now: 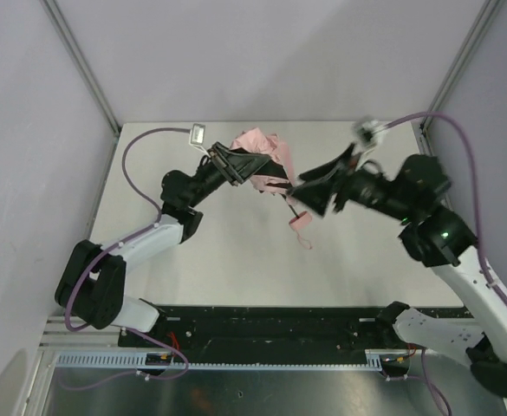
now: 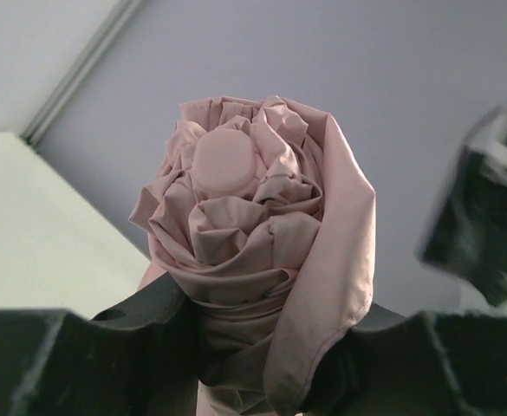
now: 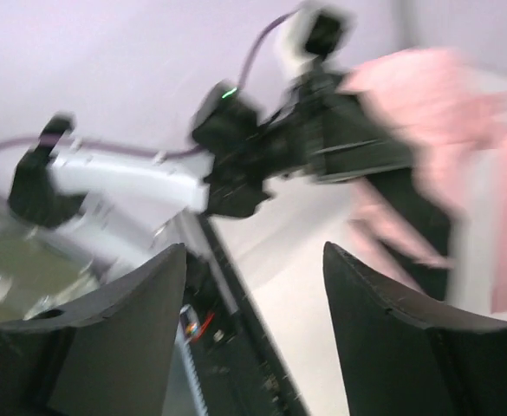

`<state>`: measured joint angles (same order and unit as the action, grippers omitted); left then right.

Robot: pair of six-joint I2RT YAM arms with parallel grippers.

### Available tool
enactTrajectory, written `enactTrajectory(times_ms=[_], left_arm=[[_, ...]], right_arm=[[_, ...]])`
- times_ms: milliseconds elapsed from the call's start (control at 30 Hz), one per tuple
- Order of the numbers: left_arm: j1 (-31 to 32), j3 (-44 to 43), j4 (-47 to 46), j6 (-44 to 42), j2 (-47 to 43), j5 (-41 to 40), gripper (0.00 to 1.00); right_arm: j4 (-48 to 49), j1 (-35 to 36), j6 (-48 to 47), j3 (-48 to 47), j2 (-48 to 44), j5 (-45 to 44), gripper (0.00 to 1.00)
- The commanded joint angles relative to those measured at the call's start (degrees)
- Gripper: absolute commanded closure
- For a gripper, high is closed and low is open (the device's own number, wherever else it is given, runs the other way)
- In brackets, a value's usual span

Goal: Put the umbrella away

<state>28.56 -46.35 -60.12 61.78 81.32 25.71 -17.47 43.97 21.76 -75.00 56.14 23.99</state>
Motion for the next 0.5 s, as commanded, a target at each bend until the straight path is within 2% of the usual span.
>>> enactTrajectory(times_ms=[0,100,233,367,467], left_arm=[[-2.3,-4.0,-15.1,0.3,-2.0,14.6,1.0],[-2.9,-3.8,-18.7,2.0,-2.8,22.9,1.0],[-3.1,-3.3,-19.5,1.8,-5.1,30.9,1.0],[-3.2,-4.2,-20.0,3.1,-6.7,36.6,1.0],[-3.1,-4.3,-20.1,3.7,-7.9,38.6,1.0]], right_arm=[[-0.3,-17.1,6.1,-1.4,2.7,16.5,0.29],[5.1,-24.1,5.9,-1.3,8.6,31.3,0.18],[14.2,-26.2,5.0,-1.3,12.1,38.8,0.03],[19.1,-28.5,4.8,-0.6,14.0,42.5,0.01],[29.1,-28.1,10.5,2.8,14.5,46.8,0.01]])
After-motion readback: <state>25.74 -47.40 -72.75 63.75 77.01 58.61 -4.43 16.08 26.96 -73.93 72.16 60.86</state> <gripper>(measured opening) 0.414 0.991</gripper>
